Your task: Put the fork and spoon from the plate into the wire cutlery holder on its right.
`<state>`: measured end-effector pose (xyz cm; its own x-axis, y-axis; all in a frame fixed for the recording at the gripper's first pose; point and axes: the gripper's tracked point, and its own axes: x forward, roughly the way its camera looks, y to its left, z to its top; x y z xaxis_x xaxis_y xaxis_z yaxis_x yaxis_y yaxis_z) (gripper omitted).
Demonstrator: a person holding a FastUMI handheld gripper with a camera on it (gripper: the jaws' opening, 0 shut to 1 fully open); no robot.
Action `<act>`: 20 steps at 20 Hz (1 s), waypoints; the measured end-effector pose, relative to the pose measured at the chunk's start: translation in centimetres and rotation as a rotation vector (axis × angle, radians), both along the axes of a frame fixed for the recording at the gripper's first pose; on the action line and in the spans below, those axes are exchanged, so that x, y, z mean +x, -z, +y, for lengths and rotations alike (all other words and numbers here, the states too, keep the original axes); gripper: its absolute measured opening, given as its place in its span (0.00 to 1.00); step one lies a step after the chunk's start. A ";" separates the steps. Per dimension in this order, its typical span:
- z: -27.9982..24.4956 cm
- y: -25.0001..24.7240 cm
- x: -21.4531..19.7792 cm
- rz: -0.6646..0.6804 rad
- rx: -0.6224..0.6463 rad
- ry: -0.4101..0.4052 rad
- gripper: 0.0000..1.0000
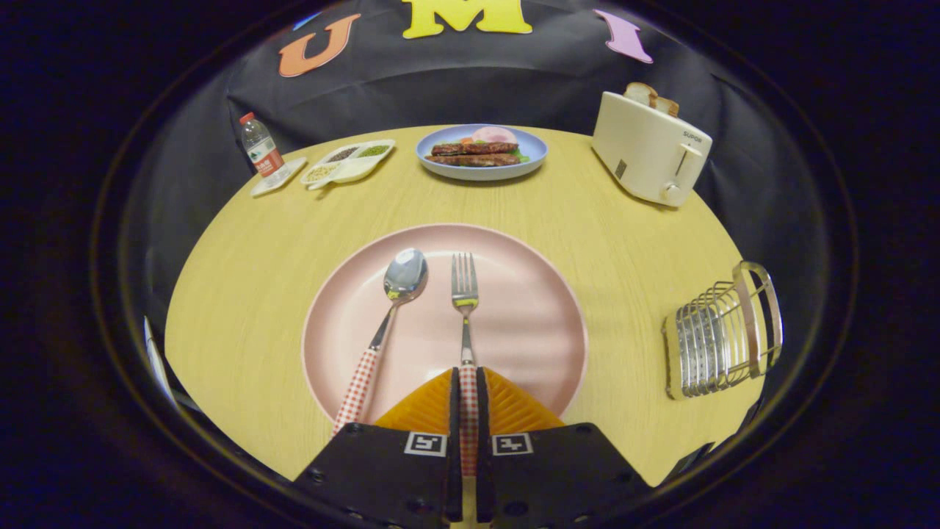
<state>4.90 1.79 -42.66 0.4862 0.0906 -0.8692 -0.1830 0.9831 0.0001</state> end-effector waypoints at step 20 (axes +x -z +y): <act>-9.5 -18.5 -0.1 -0.134 -0.072 0.059 0.03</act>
<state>4.81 -7.69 -24.14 0.6010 -0.0019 -0.7992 -0.1187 0.9887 -0.0916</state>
